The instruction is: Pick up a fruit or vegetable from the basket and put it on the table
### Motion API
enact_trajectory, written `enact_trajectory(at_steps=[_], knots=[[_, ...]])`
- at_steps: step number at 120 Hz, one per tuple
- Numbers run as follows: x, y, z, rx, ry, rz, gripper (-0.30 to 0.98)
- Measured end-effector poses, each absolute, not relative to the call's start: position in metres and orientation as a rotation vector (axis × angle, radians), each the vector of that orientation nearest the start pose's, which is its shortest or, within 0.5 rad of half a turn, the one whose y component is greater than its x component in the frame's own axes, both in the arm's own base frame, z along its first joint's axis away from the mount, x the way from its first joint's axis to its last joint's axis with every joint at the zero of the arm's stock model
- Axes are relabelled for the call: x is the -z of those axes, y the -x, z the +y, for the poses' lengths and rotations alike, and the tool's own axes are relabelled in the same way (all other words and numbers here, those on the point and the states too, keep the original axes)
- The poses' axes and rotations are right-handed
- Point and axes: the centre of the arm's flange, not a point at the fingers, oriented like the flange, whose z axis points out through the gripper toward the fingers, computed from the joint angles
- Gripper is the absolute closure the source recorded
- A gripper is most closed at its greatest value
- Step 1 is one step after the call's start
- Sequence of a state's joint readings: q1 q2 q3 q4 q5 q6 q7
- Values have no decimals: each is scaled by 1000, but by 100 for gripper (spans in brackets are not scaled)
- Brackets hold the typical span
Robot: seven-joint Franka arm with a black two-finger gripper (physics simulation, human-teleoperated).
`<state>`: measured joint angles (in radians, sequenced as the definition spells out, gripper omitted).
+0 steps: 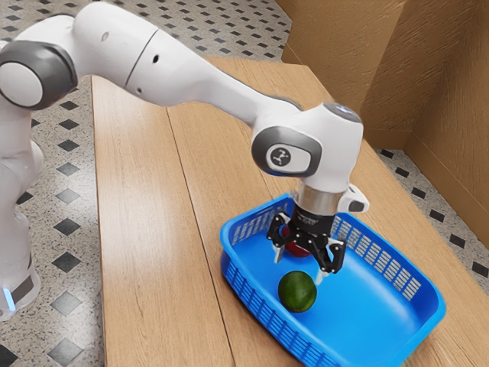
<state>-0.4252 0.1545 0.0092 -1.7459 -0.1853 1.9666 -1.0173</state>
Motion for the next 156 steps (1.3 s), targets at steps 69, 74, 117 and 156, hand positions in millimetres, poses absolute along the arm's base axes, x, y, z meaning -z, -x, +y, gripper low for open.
enact_trajectory(at_steps=[69,74,117,156], knots=[[-430,-577,-259,-235,3144,-1102,0],[-426,-578,-259,-245,3143,-1105,0],[-418,-580,-261,-262,3150,-1112,21],[-532,-564,-230,58,3185,-1161,57]])
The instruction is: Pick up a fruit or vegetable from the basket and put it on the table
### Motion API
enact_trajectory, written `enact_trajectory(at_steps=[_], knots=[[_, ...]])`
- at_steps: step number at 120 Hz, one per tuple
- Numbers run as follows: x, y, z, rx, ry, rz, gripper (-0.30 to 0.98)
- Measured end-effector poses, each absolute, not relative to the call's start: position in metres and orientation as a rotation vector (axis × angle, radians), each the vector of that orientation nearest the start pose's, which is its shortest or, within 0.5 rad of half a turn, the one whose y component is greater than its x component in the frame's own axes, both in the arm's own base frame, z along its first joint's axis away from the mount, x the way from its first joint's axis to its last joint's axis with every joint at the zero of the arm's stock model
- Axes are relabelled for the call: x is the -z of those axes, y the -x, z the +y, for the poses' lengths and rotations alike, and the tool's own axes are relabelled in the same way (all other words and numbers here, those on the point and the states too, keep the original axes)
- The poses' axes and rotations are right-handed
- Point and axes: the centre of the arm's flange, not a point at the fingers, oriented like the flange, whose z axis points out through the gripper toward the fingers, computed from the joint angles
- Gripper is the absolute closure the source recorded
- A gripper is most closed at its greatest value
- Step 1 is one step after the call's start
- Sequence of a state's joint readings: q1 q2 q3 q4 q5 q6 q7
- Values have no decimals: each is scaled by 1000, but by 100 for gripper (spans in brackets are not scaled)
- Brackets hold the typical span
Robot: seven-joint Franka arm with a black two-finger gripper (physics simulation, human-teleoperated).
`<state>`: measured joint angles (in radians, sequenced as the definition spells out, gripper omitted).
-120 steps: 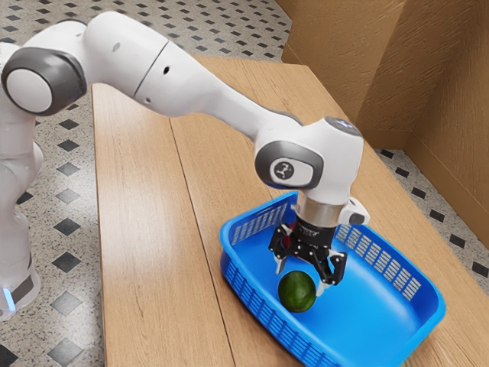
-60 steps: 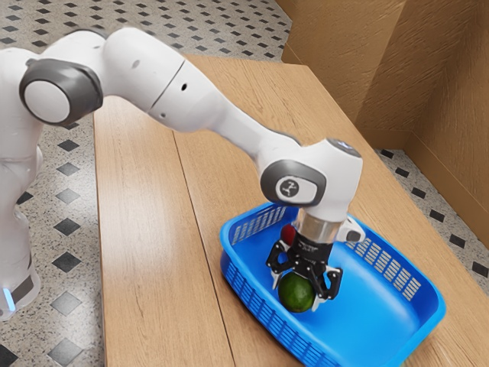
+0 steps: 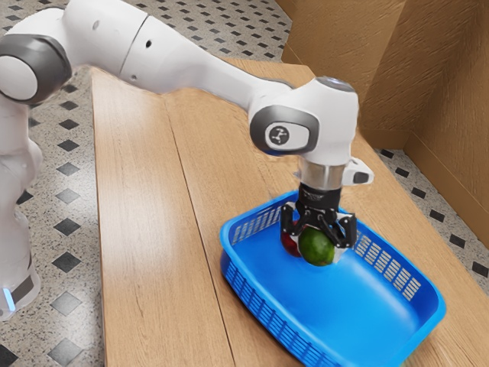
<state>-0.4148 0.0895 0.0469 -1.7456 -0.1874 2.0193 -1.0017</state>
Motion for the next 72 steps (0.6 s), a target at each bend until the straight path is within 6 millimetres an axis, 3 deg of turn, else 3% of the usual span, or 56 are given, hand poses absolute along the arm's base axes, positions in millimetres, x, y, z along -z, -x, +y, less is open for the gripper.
enact_trajectory(at_steps=[12,22,28,37,45,52,61,72], knots=[[-599,-554,-184,287,3154,-1234,61],[-619,-558,-133,378,3074,-1356,65],[-619,-568,-82,400,2985,-1489,67],[-614,-575,11,413,2812,-1721,71],[-609,-570,88,414,2661,-1900,72],[-607,-561,138,414,2554,-2015,71],[-605,-551,175,413,2469,-2103,69],[-605,-550,178,410,2458,-2131,36]])
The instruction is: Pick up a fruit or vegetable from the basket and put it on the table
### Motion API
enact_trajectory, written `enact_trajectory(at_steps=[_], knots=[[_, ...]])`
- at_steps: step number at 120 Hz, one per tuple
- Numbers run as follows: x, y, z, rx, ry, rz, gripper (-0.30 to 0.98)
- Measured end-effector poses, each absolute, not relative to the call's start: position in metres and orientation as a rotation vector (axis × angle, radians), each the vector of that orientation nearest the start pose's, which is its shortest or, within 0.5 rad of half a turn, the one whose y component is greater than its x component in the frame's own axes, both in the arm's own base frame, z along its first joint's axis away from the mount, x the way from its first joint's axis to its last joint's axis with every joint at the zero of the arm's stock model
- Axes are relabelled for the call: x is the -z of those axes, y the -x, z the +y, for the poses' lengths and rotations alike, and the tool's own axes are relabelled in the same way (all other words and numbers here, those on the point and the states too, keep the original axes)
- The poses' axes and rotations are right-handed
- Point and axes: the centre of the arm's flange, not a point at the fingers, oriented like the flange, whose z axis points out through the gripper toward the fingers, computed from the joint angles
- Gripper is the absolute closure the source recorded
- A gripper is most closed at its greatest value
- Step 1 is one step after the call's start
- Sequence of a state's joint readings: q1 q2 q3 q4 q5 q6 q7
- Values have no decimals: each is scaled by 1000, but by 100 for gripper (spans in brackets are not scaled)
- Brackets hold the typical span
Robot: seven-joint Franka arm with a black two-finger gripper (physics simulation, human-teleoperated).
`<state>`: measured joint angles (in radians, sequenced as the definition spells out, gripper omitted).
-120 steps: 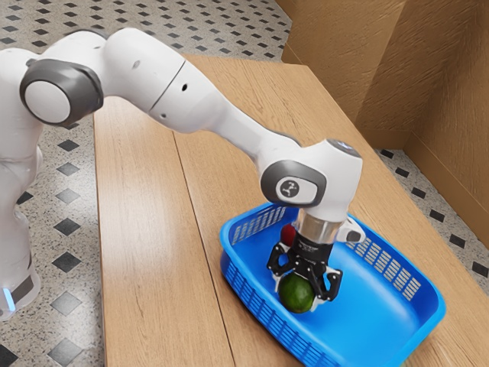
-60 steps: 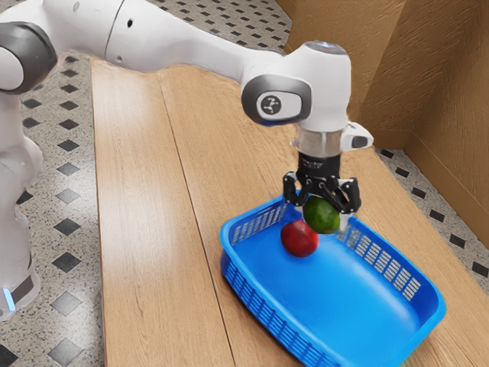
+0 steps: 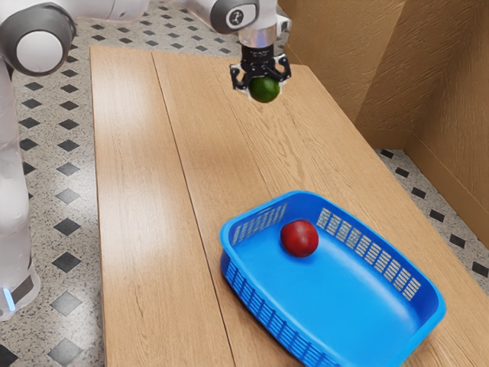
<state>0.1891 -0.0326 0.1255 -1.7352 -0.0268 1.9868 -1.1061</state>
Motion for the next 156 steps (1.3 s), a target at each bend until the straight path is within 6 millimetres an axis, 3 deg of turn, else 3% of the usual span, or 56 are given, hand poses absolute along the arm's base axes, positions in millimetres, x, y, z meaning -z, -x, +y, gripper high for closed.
enact_trajectory(at_steps=[14,33,45,58,82,91,97,104,117,125,133,156], knots=[[-607,-563,132,416,2563,-2056,14],[-608,-578,37,404,2755,-1860,10],[-608,-579,5,400,2817,-1785,7],[-609,-579,13,409,2808,-1794,3],[-607,-576,80,429,2686,-1938,1],[-633,-567,94,482,2616,-2082,0],[-664,-566,85,513,2578,-2171,0],[-688,-567,55,475,2551,-2244,0],[-697,-556,-12,288,2482,-2331,0],[-695,-548,-35,189,2398,-2392,0],[-692,-543,-35,120,2270,-2487,0],[-681,-540,1,-21,1868,-2756,0]])
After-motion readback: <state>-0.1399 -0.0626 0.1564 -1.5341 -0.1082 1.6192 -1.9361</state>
